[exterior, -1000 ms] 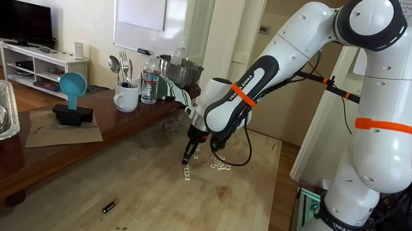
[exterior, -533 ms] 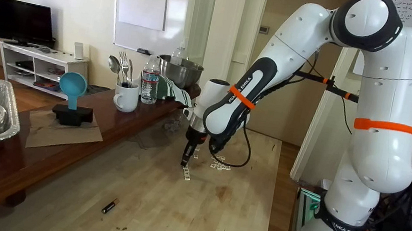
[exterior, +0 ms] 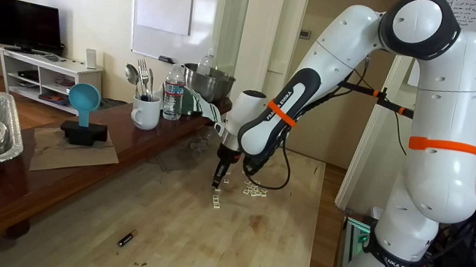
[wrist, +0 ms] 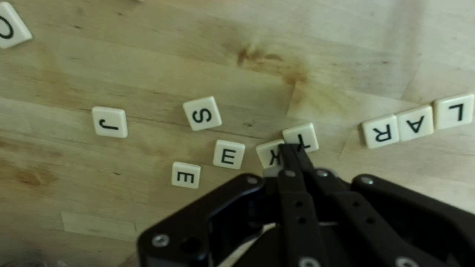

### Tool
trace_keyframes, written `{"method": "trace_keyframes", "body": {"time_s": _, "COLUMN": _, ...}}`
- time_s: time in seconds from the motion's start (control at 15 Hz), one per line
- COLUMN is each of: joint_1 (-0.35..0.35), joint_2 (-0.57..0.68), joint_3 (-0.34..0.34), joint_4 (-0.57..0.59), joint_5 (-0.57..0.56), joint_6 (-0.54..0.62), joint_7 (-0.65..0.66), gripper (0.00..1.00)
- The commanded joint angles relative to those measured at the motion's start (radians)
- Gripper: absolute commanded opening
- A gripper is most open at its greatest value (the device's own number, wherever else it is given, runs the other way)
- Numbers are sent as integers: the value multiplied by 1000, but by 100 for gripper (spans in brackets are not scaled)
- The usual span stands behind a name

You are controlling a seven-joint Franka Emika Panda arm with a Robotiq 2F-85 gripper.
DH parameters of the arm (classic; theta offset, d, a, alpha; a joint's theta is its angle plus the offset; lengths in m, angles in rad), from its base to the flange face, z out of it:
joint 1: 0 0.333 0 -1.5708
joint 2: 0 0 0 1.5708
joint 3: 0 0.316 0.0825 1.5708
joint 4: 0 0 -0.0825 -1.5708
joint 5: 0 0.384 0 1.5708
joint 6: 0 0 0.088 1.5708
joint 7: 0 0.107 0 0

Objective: Create the word 'Later' using the letter tiles on the tabletop.

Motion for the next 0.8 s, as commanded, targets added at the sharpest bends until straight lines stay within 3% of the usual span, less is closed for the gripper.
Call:
{"method": "trace_keyframes", "body": {"time_s": 0.0, "joint_1": -16, "joint_2": 12, "joint_3": -10, "joint_4": -5, "joint_5": -25, "joint_6": 12, "joint_7": 23, "gripper": 0}}
{"method": "trace_keyframes", "body": {"time_s": 0.73, "joint_1": -58, "joint_2": -79, "joint_3": 108, "joint_4": -54, "joint_5": 97, "joint_6": -19, "joint_7": -57, "gripper": 0}}
